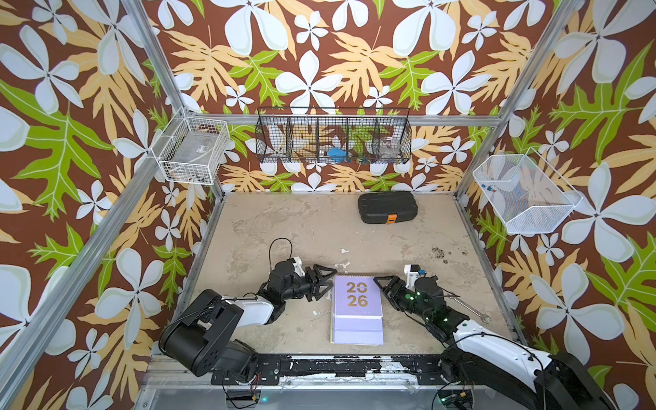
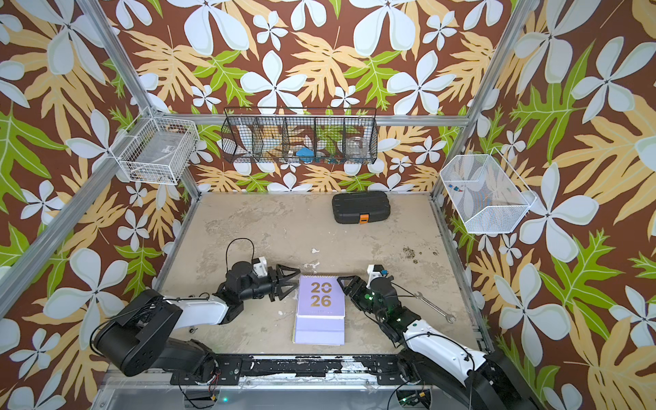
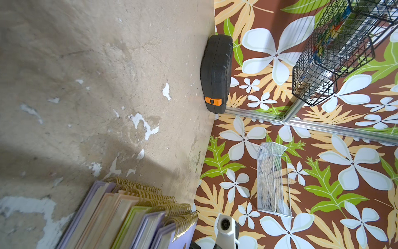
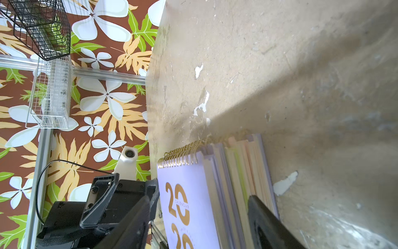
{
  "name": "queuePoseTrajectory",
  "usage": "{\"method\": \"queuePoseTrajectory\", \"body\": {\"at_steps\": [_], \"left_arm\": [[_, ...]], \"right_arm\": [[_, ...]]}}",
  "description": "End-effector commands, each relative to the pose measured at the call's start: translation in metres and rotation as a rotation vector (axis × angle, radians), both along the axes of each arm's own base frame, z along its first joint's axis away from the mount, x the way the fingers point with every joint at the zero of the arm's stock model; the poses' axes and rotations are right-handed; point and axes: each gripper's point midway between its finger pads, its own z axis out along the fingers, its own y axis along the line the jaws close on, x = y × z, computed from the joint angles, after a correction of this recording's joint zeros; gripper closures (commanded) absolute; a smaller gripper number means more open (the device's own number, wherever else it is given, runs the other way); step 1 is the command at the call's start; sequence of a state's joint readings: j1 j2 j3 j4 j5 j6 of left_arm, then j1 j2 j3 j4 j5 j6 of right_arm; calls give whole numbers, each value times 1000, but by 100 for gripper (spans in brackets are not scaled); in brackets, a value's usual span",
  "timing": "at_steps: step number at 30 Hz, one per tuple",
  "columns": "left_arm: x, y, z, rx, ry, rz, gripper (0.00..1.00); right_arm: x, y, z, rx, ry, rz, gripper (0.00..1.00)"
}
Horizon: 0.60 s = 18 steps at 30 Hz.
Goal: Stack the calendars
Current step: Place the calendar at the calendar.
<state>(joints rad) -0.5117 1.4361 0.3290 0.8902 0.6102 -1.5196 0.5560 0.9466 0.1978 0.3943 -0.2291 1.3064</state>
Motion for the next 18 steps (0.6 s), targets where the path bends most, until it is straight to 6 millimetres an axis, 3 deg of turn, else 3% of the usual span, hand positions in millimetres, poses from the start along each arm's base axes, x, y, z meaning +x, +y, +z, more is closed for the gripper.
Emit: {"method": "queuePoseTrajectory", "body": {"at_steps": [1,9,12,13,18], "left_arm": [[1,-1,3,-1,-18,-2,32],[8,13,6,81,-60,33,28],[18,29,9,158,-93,62,12],[22,35,12,187,-105,76,1],[38,70,25,263,-158,154,0]], "right_arm": [[1,-3,-1,-28,-2,-10,27],[8,-11,13,-141,-64,-14,18],[12,-16,21,-193,-100,-22,9],[14,-18,25,-206,-115,-31,0],[22,-32,35,-234,-160,-67,0]]}}
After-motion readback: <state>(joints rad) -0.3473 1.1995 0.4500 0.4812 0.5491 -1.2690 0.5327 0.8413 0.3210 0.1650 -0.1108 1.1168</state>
